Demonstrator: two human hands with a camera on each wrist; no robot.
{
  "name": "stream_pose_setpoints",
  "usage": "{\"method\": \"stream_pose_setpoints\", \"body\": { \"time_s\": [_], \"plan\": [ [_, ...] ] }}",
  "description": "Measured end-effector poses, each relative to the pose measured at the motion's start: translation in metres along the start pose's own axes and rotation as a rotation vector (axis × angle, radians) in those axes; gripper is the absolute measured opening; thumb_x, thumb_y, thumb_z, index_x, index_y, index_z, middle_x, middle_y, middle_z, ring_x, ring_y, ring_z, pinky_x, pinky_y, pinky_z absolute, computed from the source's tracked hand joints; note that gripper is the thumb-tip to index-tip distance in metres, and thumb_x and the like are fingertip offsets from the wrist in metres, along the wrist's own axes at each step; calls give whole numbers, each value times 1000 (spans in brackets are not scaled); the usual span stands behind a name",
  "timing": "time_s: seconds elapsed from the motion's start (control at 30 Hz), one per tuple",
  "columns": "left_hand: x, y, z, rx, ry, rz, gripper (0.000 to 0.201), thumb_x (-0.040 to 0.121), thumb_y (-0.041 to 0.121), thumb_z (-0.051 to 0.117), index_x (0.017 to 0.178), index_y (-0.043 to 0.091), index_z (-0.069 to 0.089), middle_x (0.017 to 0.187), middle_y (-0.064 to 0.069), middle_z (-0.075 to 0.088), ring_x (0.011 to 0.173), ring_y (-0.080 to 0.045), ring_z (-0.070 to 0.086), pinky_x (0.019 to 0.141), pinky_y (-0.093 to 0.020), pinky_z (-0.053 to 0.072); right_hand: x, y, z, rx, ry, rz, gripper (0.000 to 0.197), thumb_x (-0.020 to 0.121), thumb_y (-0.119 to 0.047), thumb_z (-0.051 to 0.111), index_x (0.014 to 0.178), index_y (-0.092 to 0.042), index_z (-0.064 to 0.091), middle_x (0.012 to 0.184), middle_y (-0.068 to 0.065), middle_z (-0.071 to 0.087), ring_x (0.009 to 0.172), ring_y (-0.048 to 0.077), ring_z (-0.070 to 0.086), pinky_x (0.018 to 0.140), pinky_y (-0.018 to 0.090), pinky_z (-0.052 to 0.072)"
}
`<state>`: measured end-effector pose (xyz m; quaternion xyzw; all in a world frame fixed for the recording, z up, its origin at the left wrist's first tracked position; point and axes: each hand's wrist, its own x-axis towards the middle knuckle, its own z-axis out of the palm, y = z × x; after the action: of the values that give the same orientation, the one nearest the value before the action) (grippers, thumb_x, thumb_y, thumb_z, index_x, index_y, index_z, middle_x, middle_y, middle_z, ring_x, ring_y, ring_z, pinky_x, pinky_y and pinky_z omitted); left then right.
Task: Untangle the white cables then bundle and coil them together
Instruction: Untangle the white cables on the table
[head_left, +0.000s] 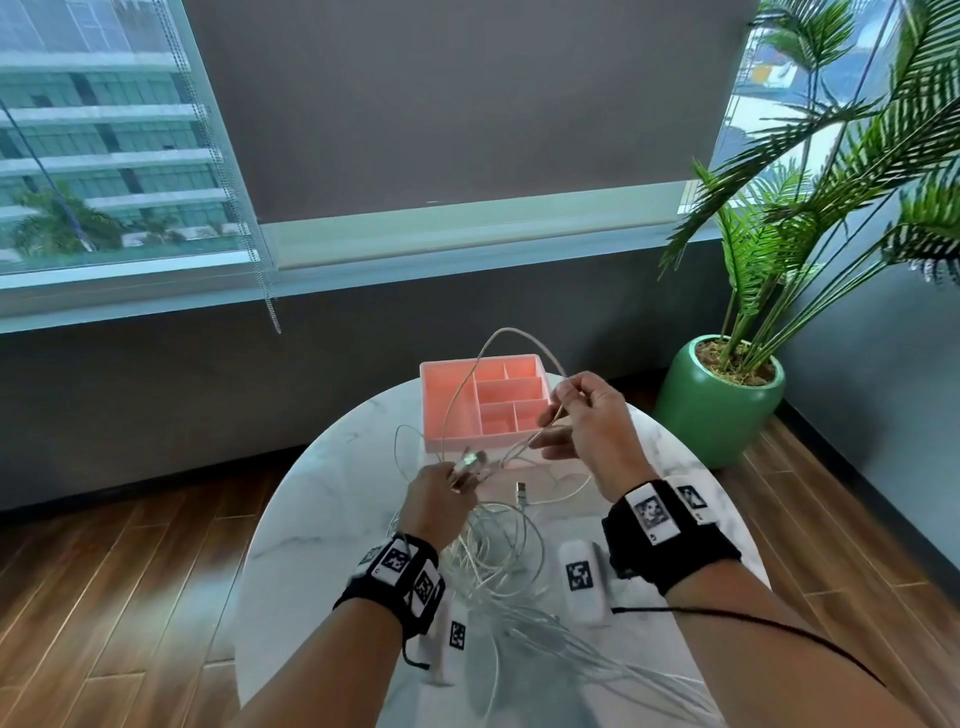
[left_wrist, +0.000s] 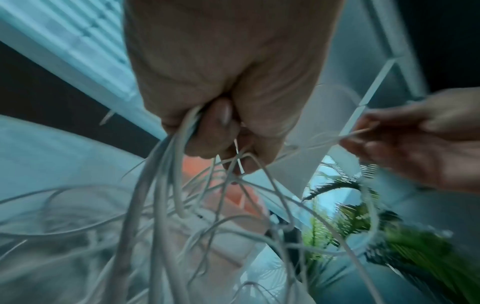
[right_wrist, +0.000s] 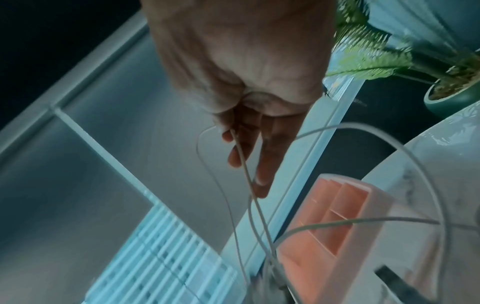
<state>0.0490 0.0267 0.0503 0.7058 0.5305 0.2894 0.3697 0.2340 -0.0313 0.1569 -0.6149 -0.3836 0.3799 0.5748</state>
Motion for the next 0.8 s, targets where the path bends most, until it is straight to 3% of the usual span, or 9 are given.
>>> {"method": "stream_pose_setpoints", "body": {
  "time_s": [0.17, 0.27, 0.37, 0.43, 0.5, 0.57, 0.63, 0.73, 0.8],
  "plan": [
    [-14, -39, -10, -14, 15, -166, 19, 80, 16, 76, 64, 18, 66, 55, 5, 60, 53, -16, 55, 56, -29, 42, 9, -10, -20, -99, -47, -28, 23, 106, -22, 43, 89, -12, 55, 65, 15, 65, 59, 39, 69, 49, 31, 52],
    [-21, -48, -13, -104, 44, -177, 27, 77, 11, 81, 58, 23, 65, 46, 12, 58, 44, 0, 49, 56, -28, 41, 20, -1, -26, -220, -18, -95, 24, 103, -20, 49, 82, -16, 61, 51, -3, 53, 48, 22, 54, 48, 28, 43],
    [-20, -51, -13, -208, 9, -154, 19, 67, 14, 90, 67, 20, 73, 63, 8, 72, 58, -4, 62, 65, -30, 51, 36, -2, -48, -264, 184, -216, 16, 99, -17, 57, 88, -12, 69, 60, -14, 57, 54, 7, 44, 53, 21, 36],
    [-17, -53, -15, -299, -37, -169, 31, 57, 20, 97, 79, 15, 76, 80, 1, 76, 71, -14, 68, 77, -36, 57, 45, -9, -71, -206, 343, -274, 13, 97, -18, 60, 91, -12, 70, 72, -3, 62, 56, 6, 44, 53, 19, 36],
    [-16, -49, -17, -335, -63, -148, 40, 52, 24, 99, 84, 14, 77, 88, 0, 78, 79, -15, 71, 81, -35, 59, 55, -11, -95, -190, 472, -284, 13, 95, -21, 61, 85, -23, 68, 73, 0, 60, 56, 6, 45, 54, 21, 38],
    [-17, -38, -21, -366, -50, -109, 32, 60, 21, 96, 82, 12, 76, 78, 0, 76, 67, -14, 68, 66, -28, 56, 63, -7, -117, -232, 603, -262, 13, 93, -27, 61, 82, -25, 67, 81, 5, 67, 67, 12, 53, 65, 31, 45],
    [-19, -21, -27, -490, 37, -128, 13, 80, 15, 82, 75, 9, 72, 61, -1, 60, 44, -13, 47, 43, -25, 40, 64, 1, -139, -256, 745, -208, 16, 95, -24, 57, 97, -15, 70, 101, 15, 71, 81, 21, 58, 71, 33, 45],
    [-18, -6, -38, -825, 103, -165, 32, 98, 28, 62, 70, 13, 59, 59, -3, 41, 42, -11, 27, 39, -20, 23, 54, 22, -174, -313, 917, -39, 28, 100, -20, 52, 117, -2, 65, 119, 21, 67, 99, 31, 62, 73, 31, 40],
    [-16, 5, -45, -966, 131, -178, 34, 99, 39, 57, 75, 15, 50, 57, 2, 32, 42, -9, 22, 40, -18, 19, 48, 51, -201, -408, 973, 96, 31, 99, -20, 50, 118, -1, 65, 123, 24, 65, 111, 39, 61, 86, 40, 45]
  ]
}}
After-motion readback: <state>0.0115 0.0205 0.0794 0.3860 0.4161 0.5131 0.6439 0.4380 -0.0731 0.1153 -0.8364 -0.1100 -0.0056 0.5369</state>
